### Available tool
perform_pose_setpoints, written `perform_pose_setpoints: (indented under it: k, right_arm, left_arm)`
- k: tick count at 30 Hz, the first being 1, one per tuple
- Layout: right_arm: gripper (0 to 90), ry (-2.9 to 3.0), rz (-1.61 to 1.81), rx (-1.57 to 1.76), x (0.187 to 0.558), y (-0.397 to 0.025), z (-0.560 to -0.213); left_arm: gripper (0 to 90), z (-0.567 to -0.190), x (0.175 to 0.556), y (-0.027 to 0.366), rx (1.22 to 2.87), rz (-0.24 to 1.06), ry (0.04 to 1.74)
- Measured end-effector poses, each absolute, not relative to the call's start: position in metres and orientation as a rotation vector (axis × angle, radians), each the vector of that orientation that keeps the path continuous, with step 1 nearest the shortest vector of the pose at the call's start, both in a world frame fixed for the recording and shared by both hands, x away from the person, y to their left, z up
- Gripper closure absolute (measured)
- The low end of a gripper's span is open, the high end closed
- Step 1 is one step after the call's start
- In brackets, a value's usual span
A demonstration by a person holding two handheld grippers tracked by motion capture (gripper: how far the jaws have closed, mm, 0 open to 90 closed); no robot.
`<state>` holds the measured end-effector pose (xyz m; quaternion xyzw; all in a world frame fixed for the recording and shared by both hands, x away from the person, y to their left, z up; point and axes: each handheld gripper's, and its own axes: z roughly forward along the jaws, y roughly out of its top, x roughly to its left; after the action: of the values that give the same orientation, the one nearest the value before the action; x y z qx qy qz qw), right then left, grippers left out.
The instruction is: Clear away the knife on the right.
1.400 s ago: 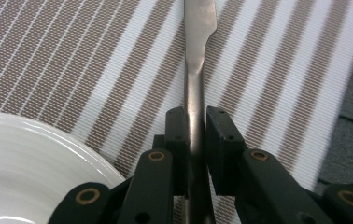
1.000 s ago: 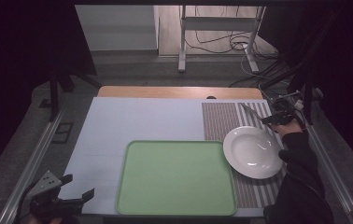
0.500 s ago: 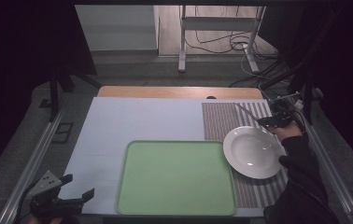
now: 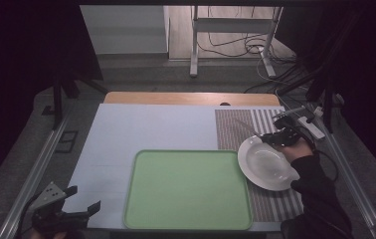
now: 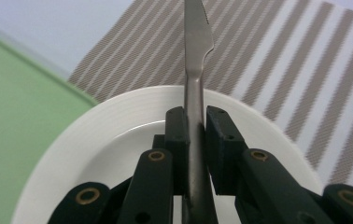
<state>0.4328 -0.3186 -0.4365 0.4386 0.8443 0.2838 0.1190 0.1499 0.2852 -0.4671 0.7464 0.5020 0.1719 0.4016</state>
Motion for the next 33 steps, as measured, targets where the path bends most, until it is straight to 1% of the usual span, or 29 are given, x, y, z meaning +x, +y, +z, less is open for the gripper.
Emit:
perform_pose_setpoints:
  k: [9,18,22,33]
  right_arm:
    - [80.4,2.532,0.845,1.191,0.409,-0.295,-0.438]
    - [80.4,2.620,0.866,1.071,0.377,-0.258,-0.443]
    - [80.3,2.643,0.877,1.043,0.368,-0.249,-0.444]
    - [80.3,2.771,0.807,0.954,0.333,-0.218,-0.460]
  left_arm:
    - [4.0,-0.467,0.150,0.285,1.887,0.434,1.270]
    - [4.0,-0.467,0.150,0.285,1.890,0.434,1.271]
    - [4.0,-0.467,0.150,0.285,1.888,0.432,1.271]
    - [4.0,-0.467,0.150,0.285,1.891,0.434,1.269]
